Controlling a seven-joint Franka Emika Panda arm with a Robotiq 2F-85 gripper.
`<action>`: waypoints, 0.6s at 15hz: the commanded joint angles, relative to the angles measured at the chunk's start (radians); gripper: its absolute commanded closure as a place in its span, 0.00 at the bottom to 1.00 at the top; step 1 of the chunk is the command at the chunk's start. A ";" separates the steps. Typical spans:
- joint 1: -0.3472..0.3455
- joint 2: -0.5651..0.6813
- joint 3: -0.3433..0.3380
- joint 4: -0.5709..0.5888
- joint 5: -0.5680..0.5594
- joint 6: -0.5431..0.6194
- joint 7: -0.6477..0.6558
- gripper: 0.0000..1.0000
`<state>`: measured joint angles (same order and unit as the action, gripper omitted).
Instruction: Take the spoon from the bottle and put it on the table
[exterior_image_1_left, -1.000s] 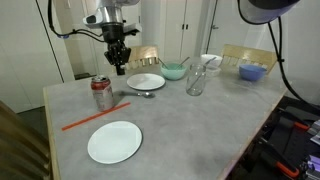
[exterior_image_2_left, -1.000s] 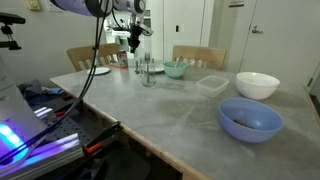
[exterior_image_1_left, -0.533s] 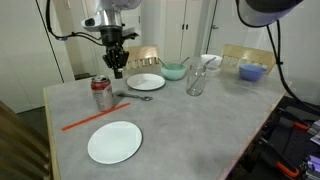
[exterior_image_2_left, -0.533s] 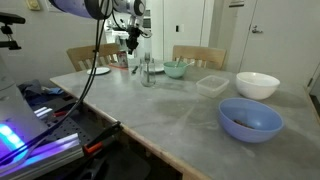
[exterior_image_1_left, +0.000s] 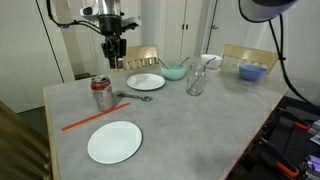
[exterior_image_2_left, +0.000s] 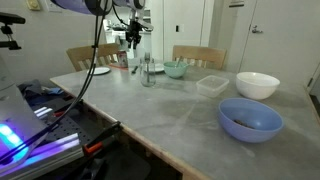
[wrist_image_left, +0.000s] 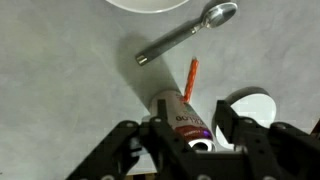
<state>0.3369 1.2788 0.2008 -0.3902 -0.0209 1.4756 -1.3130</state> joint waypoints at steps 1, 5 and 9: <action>0.011 -0.044 -0.039 0.005 -0.032 -0.010 0.104 0.15; 0.021 -0.082 -0.102 0.010 -0.052 -0.016 0.231 0.00; 0.025 -0.114 -0.133 -0.001 -0.075 -0.045 0.296 0.00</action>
<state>0.3551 1.2049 0.0962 -0.3610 -0.0768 1.4647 -1.0565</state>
